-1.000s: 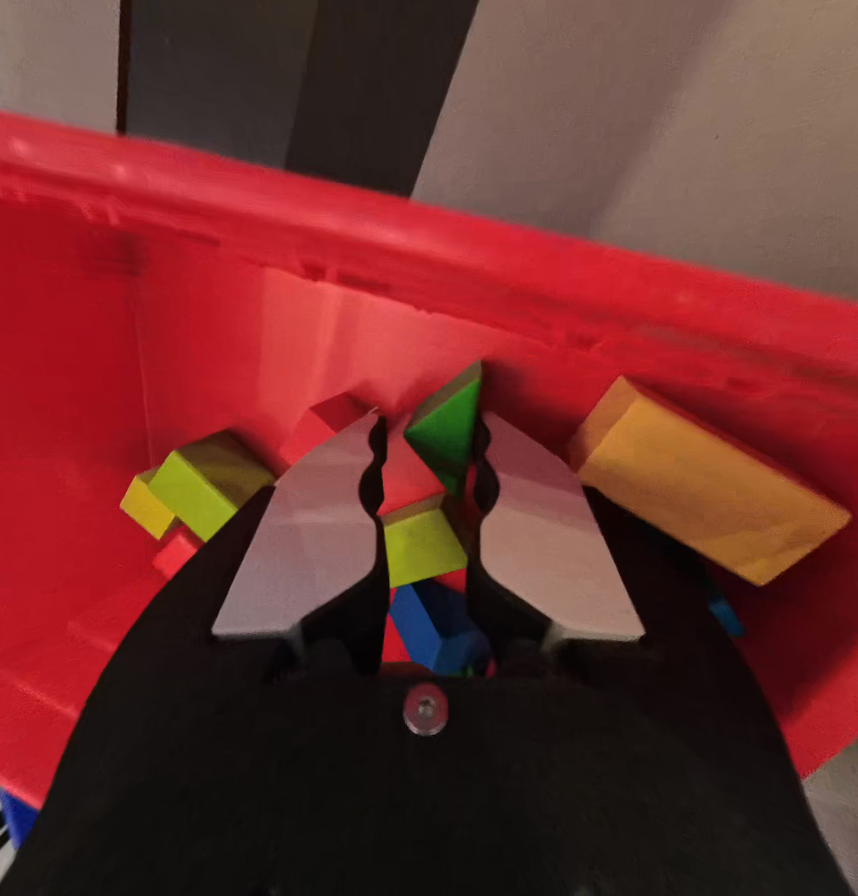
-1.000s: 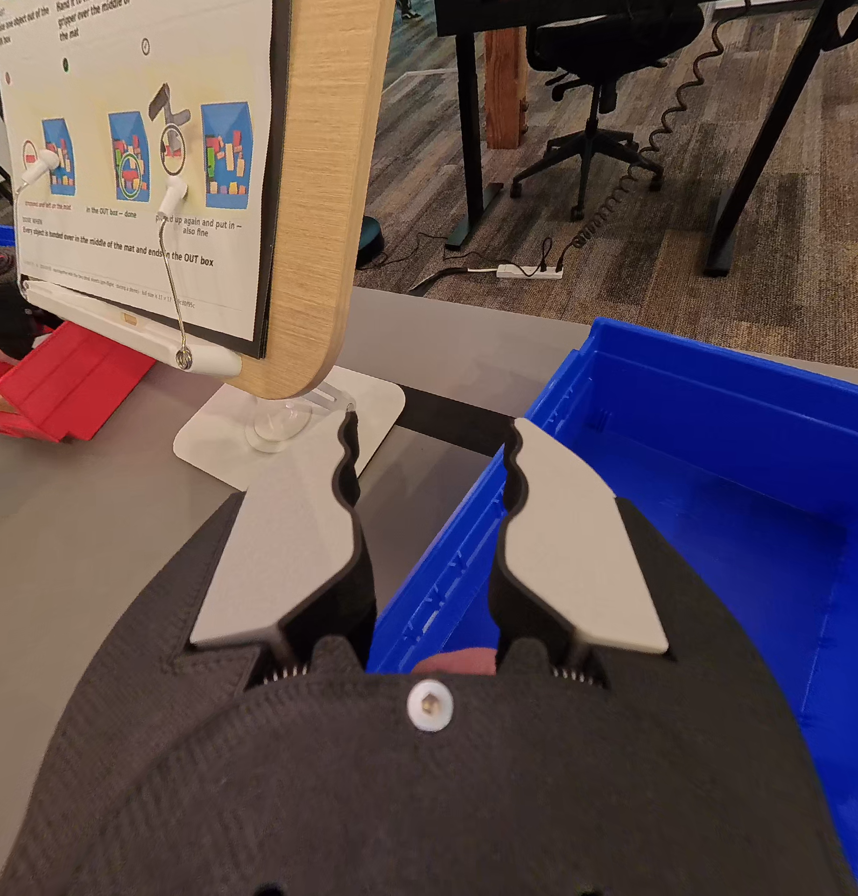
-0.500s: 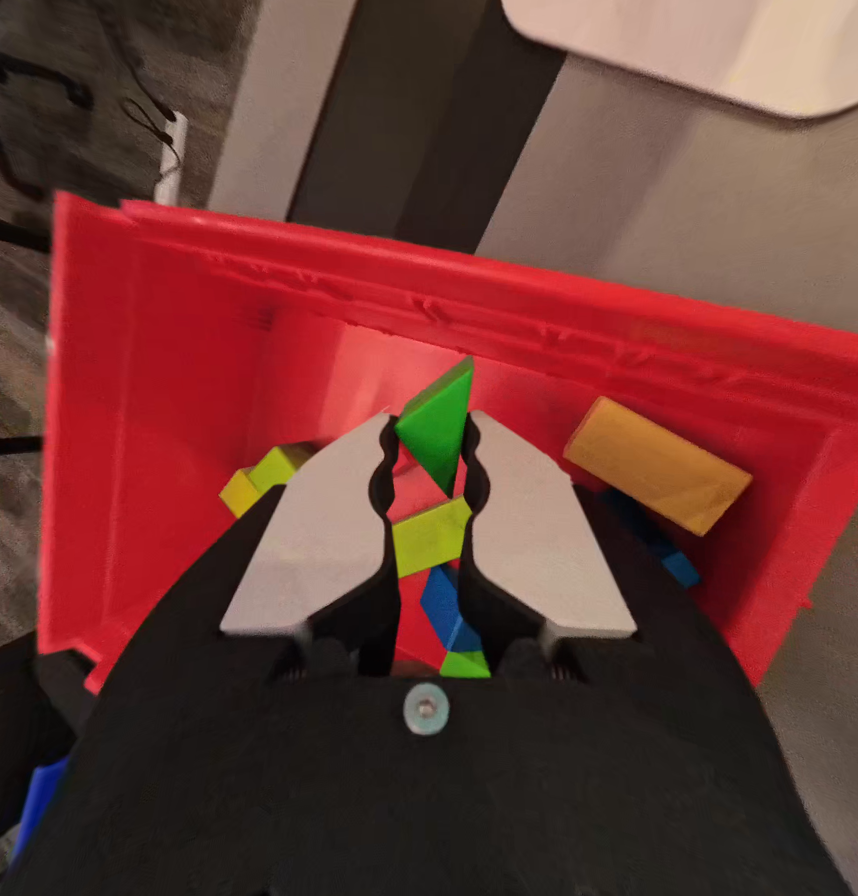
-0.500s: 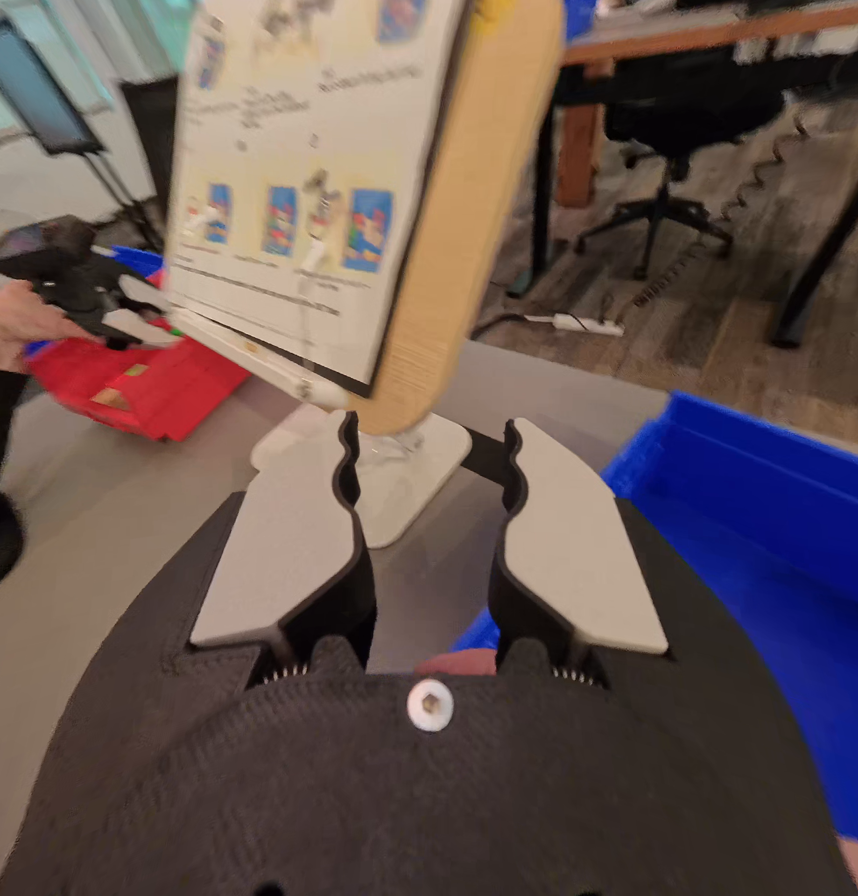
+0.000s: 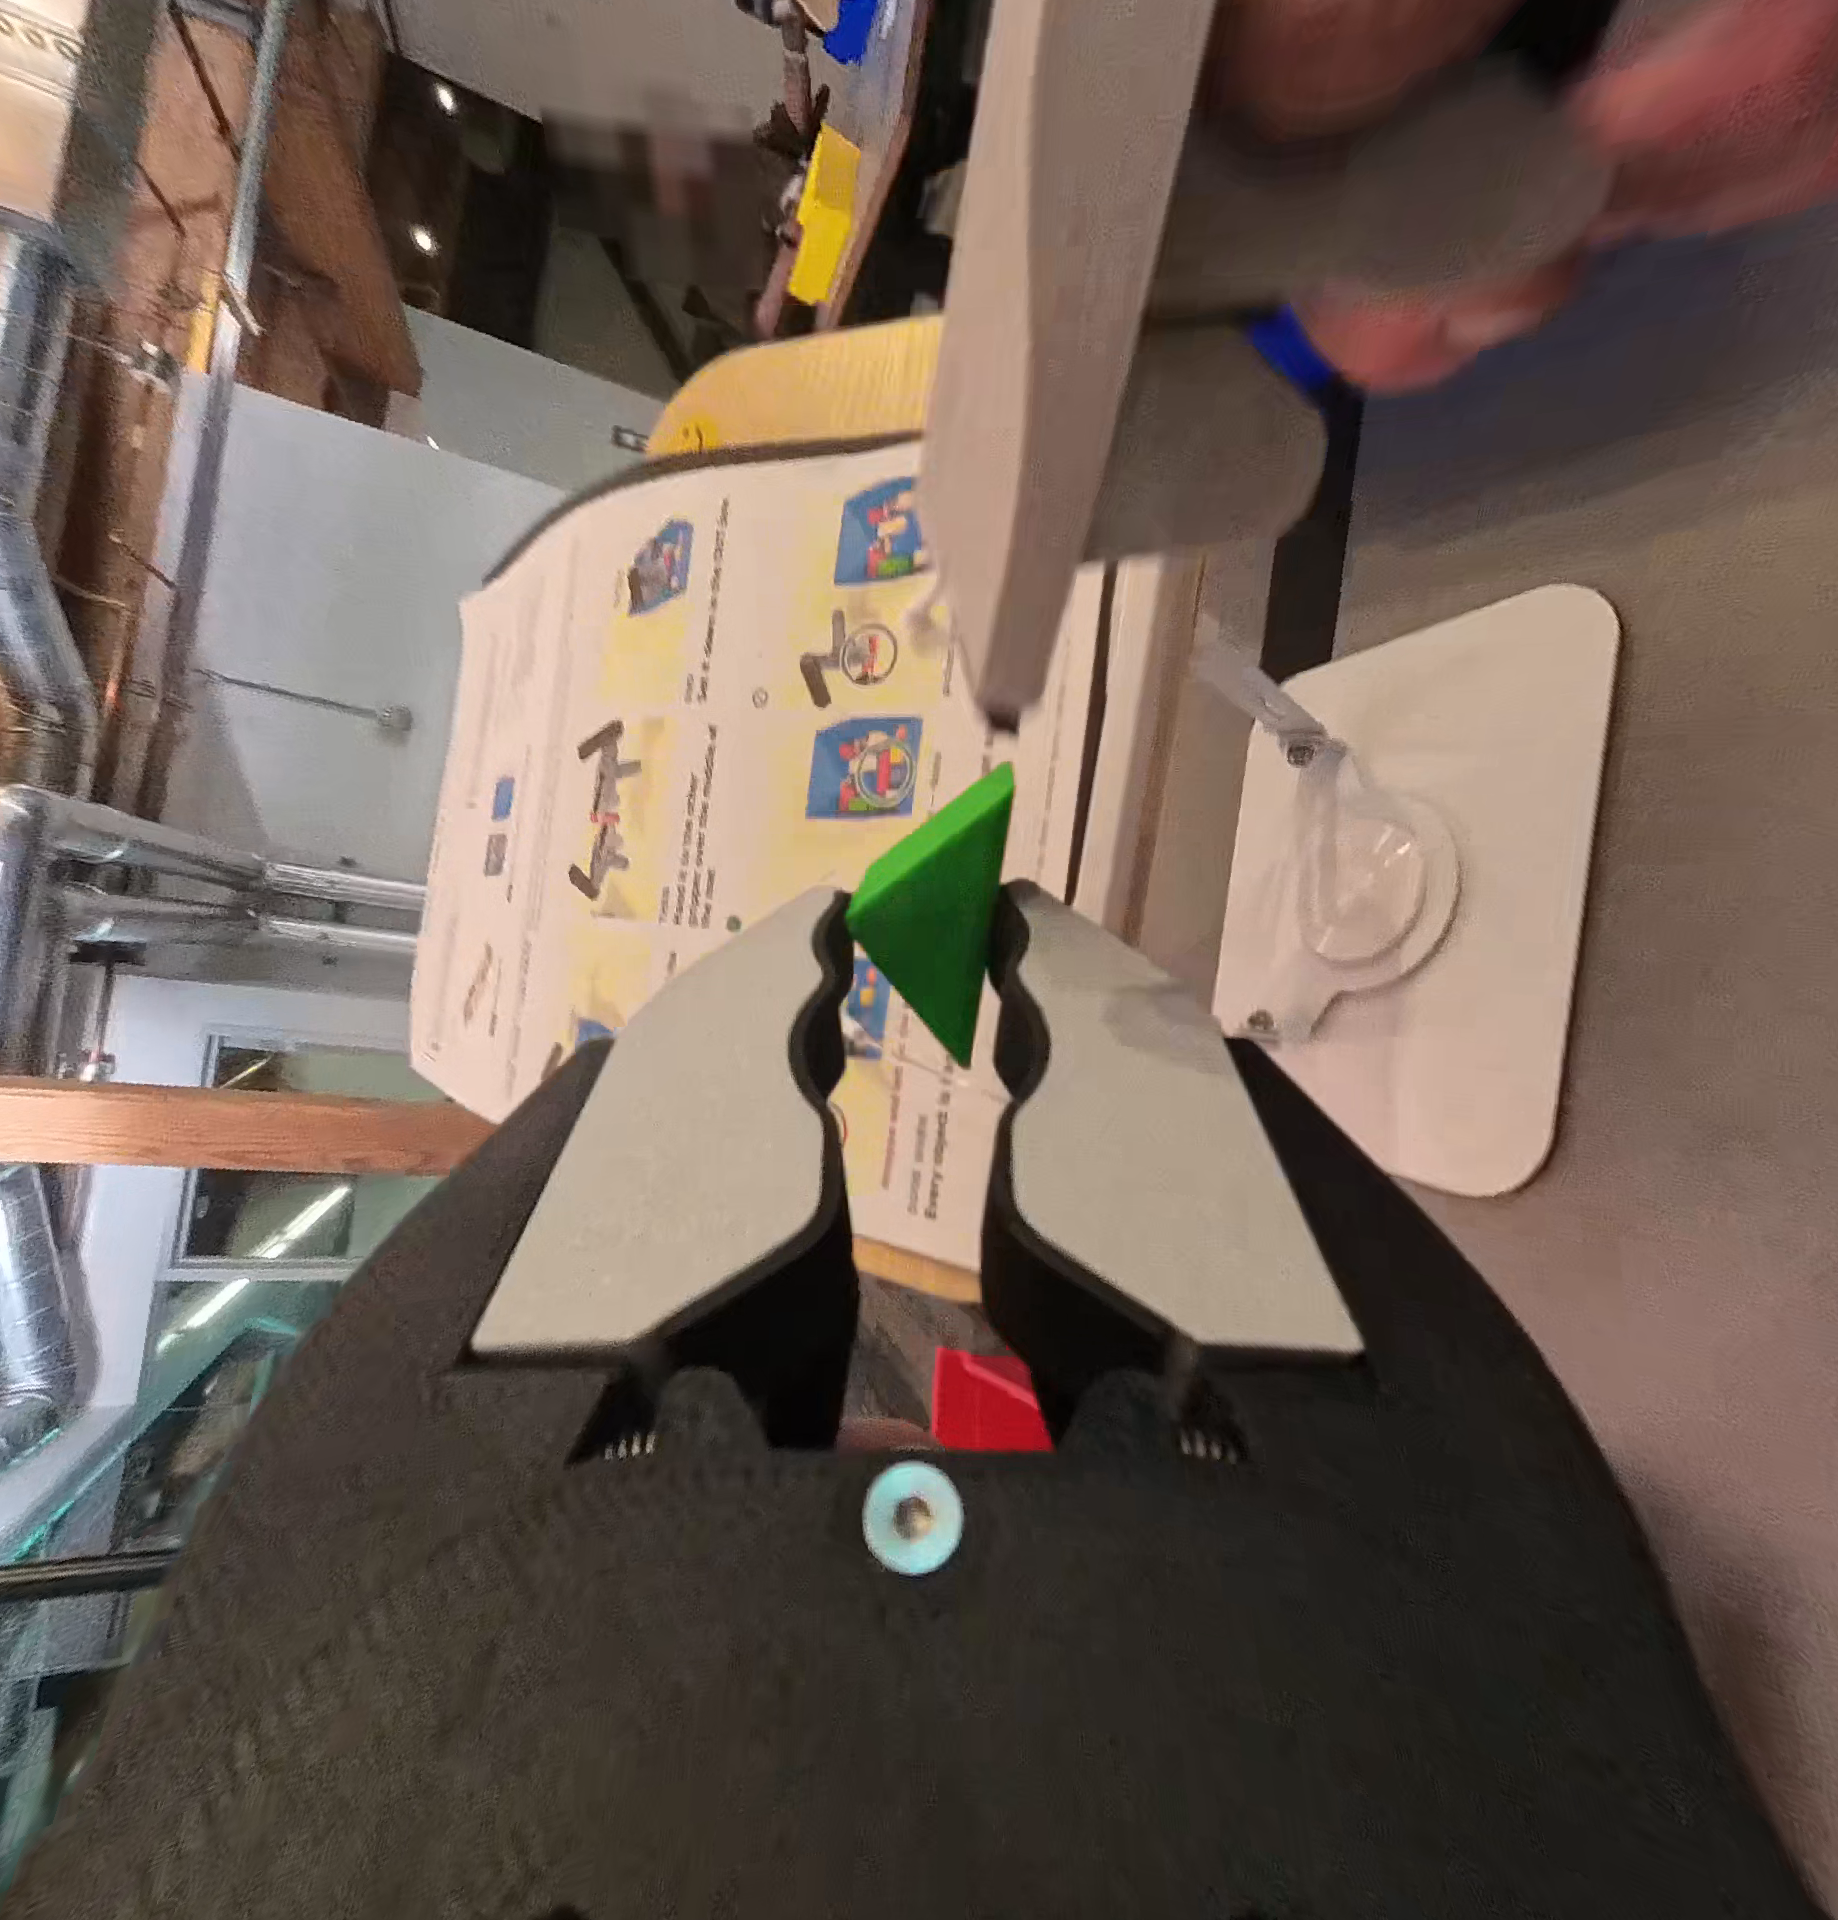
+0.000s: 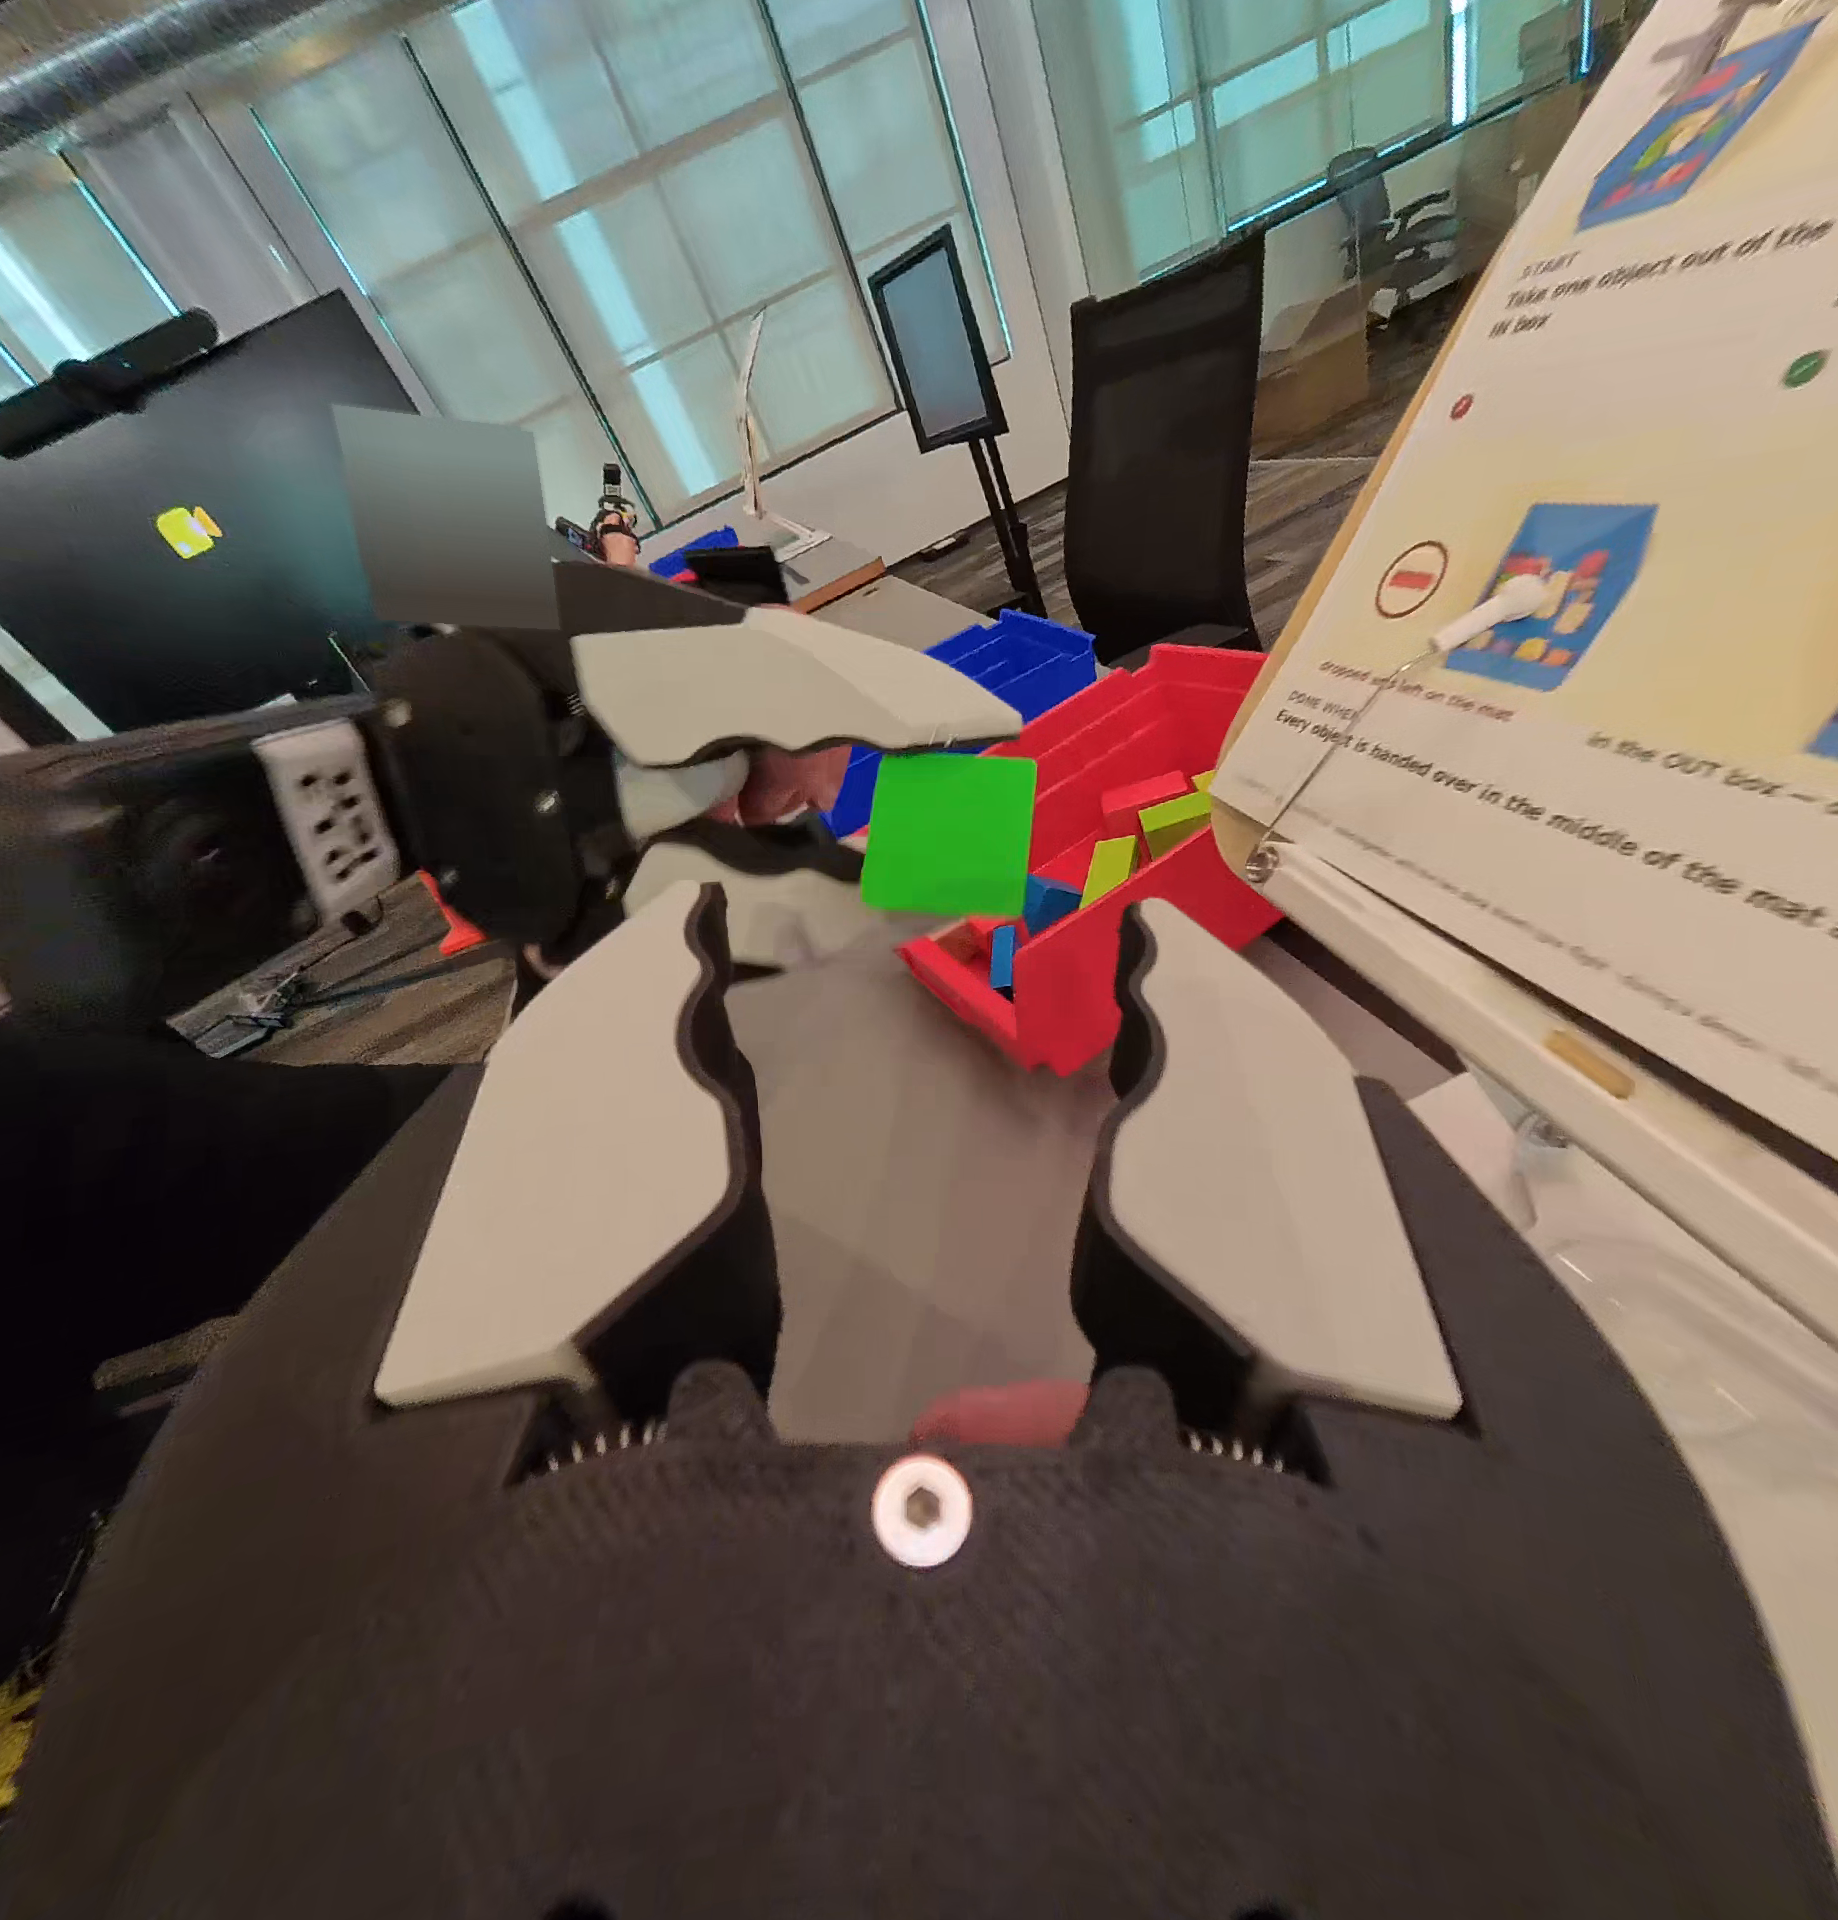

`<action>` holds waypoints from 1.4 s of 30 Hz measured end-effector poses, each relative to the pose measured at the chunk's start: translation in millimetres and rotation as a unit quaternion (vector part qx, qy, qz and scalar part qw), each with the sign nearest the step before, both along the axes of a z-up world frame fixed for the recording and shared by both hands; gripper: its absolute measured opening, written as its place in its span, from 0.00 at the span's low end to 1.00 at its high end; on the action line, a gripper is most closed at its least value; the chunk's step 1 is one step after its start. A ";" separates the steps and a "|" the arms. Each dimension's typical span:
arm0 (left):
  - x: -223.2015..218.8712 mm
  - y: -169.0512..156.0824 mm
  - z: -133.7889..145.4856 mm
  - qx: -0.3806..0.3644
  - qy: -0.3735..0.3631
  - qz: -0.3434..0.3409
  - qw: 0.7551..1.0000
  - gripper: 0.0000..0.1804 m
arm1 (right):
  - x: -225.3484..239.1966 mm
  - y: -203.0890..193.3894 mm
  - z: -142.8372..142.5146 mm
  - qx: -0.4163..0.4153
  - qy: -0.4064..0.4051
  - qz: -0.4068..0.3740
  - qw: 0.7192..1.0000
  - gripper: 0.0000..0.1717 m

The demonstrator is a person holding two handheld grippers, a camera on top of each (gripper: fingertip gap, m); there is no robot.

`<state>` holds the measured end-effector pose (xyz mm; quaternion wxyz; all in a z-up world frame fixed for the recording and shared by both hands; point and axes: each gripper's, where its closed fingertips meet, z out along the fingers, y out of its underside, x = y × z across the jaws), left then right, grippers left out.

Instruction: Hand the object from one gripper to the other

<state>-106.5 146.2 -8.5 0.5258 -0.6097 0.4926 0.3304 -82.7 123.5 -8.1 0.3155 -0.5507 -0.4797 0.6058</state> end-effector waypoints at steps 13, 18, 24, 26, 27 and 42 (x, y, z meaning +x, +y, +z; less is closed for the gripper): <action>41.0 2.6 -5.2 0.022 0.005 -0.025 0.999 0.14 | -0.4 2.8 -4.3 0.031 -0.004 -0.014 0.999 0.20; 33.5 -11.1 21.5 0.046 -0.068 -0.039 0.996 0.22 | 56.4 65.4 17.3 0.069 0.005 -0.109 0.992 0.20; -68.9 -5.5 19.3 -0.013 -0.077 0.064 0.995 0.21 | 200.2 216.2 -62.8 0.031 -0.154 -0.346 0.925 0.20; -119.6 -2.0 0.0 -0.069 -0.093 0.117 0.986 0.23 | 237.6 245.9 -105.5 -0.004 -0.209 -0.397 0.893 0.20; -147.7 -1.0 -13.0 -0.098 -0.105 0.150 0.978 0.24 | 253.5 256.5 -126.5 -0.021 -0.238 -0.417 0.877 0.20; -310.7 -4.0 -231.2 -0.394 -0.207 0.379 0.811 0.32 | 244.3 259.6 -116.9 -0.006 -0.212 -0.426 0.879 0.34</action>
